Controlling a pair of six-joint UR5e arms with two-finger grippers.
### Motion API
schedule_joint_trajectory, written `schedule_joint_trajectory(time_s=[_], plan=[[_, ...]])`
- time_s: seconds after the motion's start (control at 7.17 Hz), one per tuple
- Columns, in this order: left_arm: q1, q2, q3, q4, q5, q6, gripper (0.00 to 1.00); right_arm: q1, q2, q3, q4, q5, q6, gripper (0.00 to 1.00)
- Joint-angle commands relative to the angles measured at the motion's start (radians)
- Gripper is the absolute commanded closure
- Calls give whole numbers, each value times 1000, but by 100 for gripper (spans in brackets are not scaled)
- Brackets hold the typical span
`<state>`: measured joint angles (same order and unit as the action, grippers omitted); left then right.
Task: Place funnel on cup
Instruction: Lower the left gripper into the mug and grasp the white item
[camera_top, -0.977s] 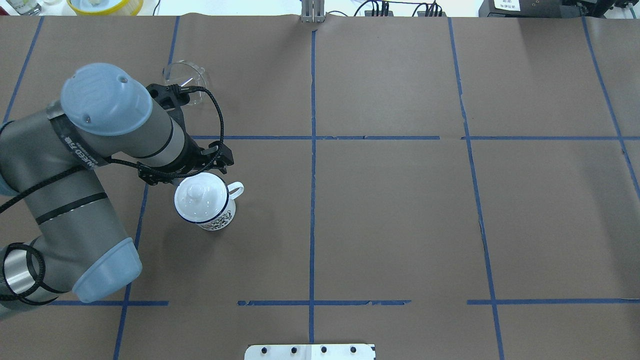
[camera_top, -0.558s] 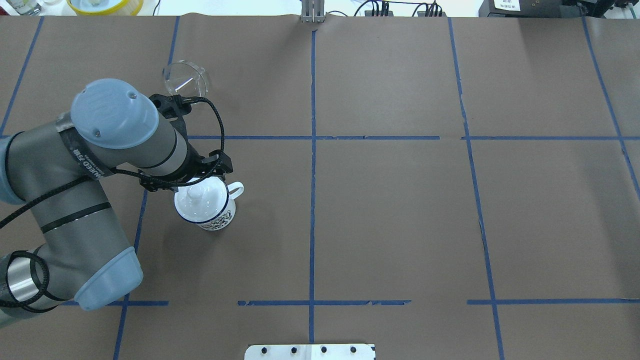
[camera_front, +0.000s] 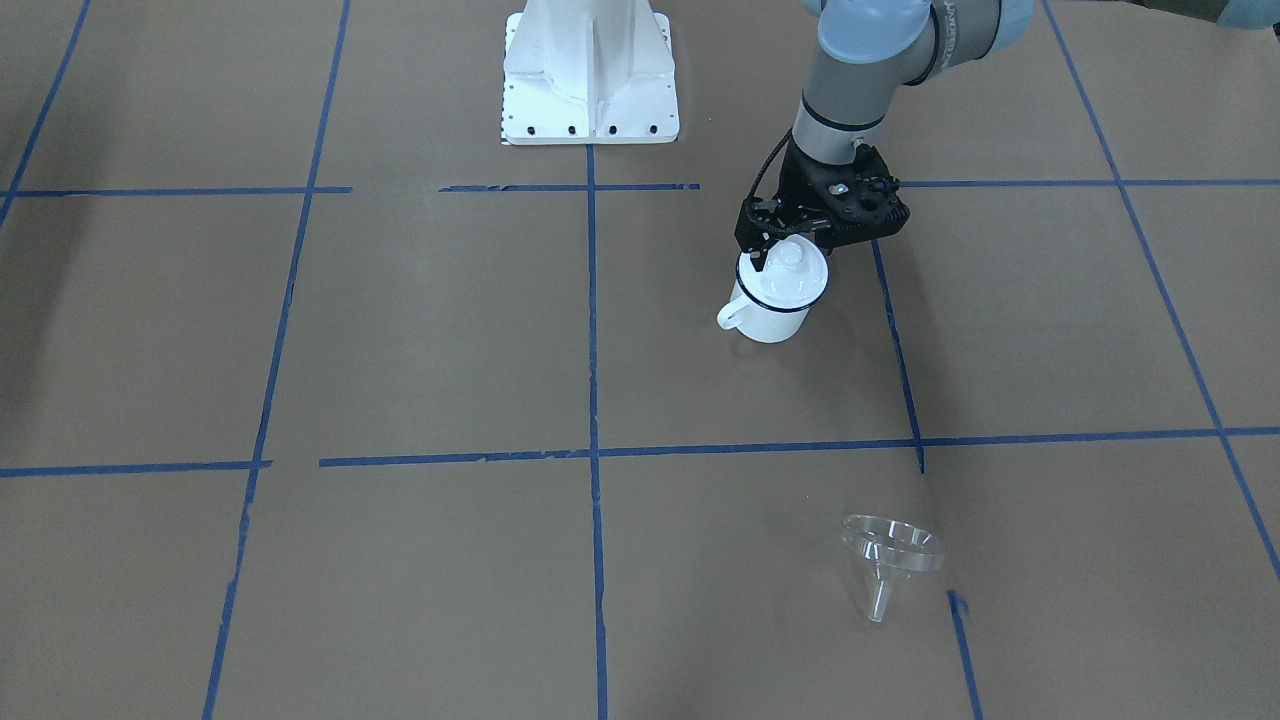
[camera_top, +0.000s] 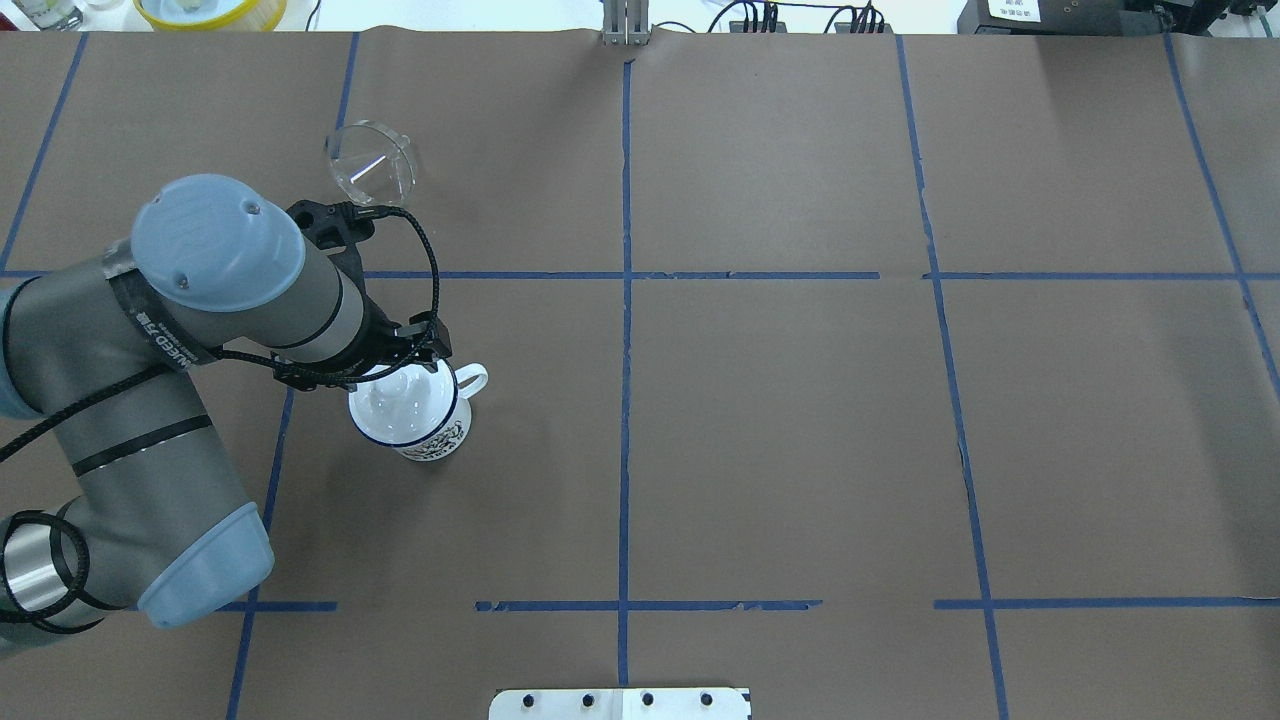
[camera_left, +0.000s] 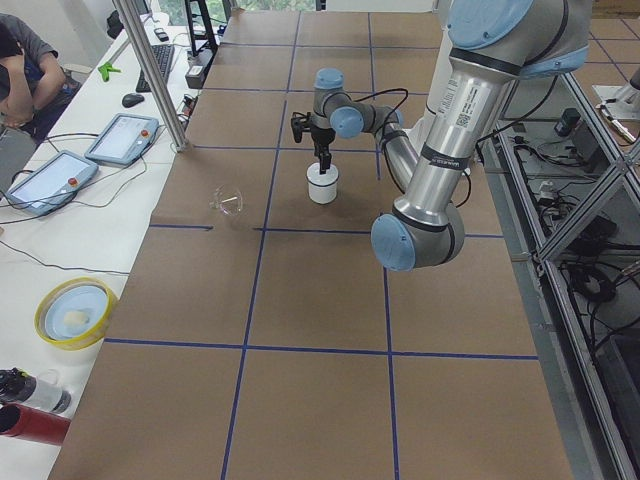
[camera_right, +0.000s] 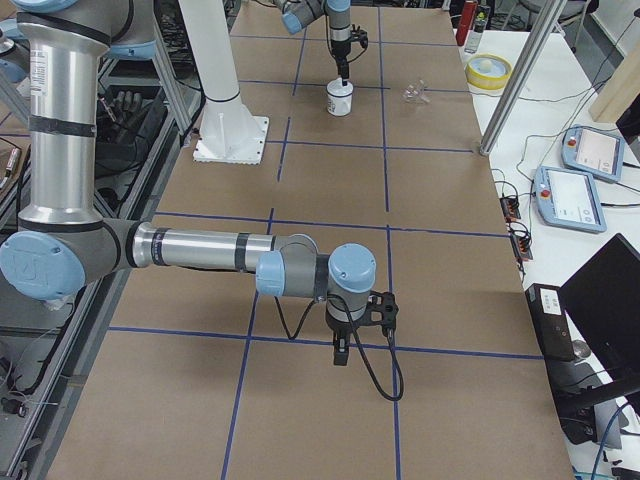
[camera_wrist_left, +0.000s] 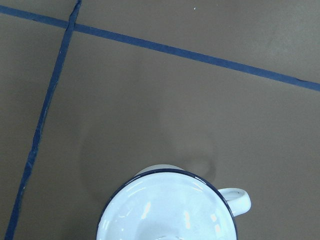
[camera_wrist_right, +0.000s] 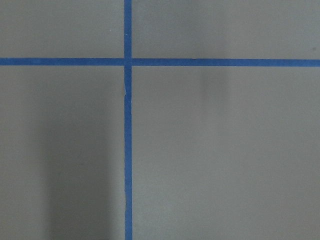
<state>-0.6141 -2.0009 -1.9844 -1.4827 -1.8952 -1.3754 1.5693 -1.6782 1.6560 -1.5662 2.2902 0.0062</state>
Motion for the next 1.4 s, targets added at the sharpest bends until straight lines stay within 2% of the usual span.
schedule_joint_trajectory(time_s=[0.0,0.14,0.28,0.56,0.7,0.98,1.12,1.26], plan=[[0,1,-2,-1,-5,-4,17,0,0,1,0,0,0,0],[2,1,-4,-1,-7,-4,17,0,0,1,0,0,0,0],[4,1,-5,-1,-8,-4,23,0,0,1,0,0,0,0],[8,1,-10,2,-7,-5,83,0,0,1,0,0,0,0],[8,1,-13,7,-7,-5,100,0,0,1,0,0,0,0],[5,1,-20,10,-5,-4,100,0,0,-1,0,0,0,0],[-7,2,-60,22,-7,1,100,0,0,1,0,0,0,0],[-22,1,-141,112,-10,12,100,0,0,-1,0,0,0,0]])
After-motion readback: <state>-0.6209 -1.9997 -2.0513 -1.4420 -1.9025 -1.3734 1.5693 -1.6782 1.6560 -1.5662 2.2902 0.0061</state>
